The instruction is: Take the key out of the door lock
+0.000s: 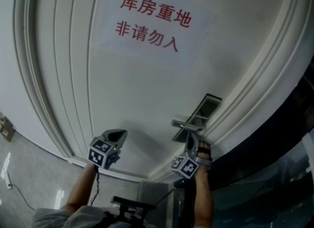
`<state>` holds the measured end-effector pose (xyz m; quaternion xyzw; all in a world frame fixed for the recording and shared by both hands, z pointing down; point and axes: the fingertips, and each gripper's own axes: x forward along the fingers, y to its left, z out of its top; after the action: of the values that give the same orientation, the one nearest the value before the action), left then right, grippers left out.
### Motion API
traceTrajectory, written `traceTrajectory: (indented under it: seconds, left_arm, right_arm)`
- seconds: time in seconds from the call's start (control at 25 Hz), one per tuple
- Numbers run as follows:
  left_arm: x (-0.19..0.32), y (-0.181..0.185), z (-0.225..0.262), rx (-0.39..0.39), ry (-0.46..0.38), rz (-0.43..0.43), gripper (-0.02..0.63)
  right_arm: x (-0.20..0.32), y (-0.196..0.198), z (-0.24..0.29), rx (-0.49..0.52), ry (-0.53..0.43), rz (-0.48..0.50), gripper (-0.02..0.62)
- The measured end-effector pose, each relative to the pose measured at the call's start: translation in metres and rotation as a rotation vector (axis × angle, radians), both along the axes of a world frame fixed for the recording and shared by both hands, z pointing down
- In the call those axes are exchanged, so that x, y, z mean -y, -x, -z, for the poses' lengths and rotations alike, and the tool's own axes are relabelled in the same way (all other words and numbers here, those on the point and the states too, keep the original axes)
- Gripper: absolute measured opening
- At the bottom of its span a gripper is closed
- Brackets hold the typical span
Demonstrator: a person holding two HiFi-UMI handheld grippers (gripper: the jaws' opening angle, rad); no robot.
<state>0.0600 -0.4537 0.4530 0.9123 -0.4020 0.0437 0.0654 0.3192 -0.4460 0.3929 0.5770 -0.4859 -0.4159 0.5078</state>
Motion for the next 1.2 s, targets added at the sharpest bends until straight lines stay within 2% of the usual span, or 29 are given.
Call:
traceTrajectory:
  seconds: [0.44,0.76,1.2]
  left_arm:
    - [-0.001,0.006,-0.002,-0.005,0.005,-0.002,-0.008]
    - [-0.002,0.001,0.002,-0.010,-0.007,-0.018,-0.008]
    - [-0.010,0.004,0.002,-0.005,-0.011,-0.026,-0.008]
  right_arm:
    - [-0.001,0.000,-0.002,-0.103,0.026,0.007,0.020]
    - [-0.012,0.004,0.000,-0.055,0.013,0.022,0.020]
    - [-0.021,0.003,-0.002,-0.062,0.000,0.012,0.020]
